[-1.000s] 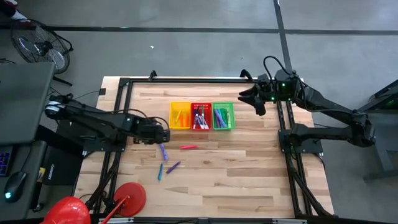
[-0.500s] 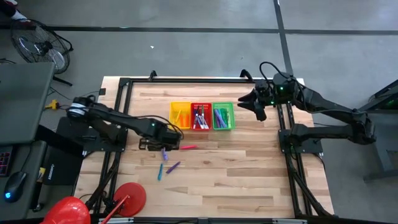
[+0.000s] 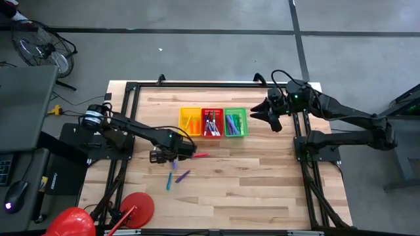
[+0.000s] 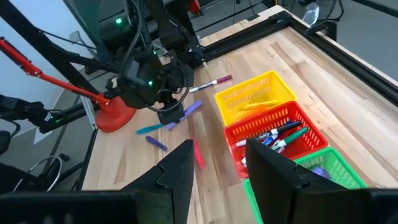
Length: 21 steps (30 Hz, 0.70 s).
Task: Pick & Place Markers
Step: Put the purple highlighter into the green bin
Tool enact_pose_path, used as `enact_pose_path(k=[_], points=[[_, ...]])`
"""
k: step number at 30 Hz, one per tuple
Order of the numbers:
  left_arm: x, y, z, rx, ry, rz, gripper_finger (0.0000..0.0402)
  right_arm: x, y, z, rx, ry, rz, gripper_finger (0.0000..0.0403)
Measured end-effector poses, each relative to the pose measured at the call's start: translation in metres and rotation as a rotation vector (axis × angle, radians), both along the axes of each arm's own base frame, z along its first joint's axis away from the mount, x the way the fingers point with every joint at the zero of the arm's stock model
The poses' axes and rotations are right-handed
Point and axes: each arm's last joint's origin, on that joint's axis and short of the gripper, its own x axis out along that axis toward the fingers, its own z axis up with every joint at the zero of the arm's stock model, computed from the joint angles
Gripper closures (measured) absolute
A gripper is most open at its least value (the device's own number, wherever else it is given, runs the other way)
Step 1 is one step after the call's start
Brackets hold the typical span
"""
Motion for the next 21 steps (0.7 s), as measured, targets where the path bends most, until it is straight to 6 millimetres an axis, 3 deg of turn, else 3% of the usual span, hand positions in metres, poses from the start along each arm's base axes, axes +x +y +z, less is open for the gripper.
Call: enact_pose_path(k=[8,15,21], points=[[0.002,0.000,-0.008,0.006,0.022,0.047,0.0126,0.001,0.003,0.000,0.001,0.004,0.018,0.0269],[-0.003,-0.001,-0.030,-0.055,-0.033,0.087,0.0126,0.001,0.003,-0.001,0.001,0.006,0.021,0.0269],[-0.004,-0.001,-0.032,-0.063,-0.030,0.089,0.0126,0.000,0.003,-0.002,-0.006,0.021,0.026,0.0269]])
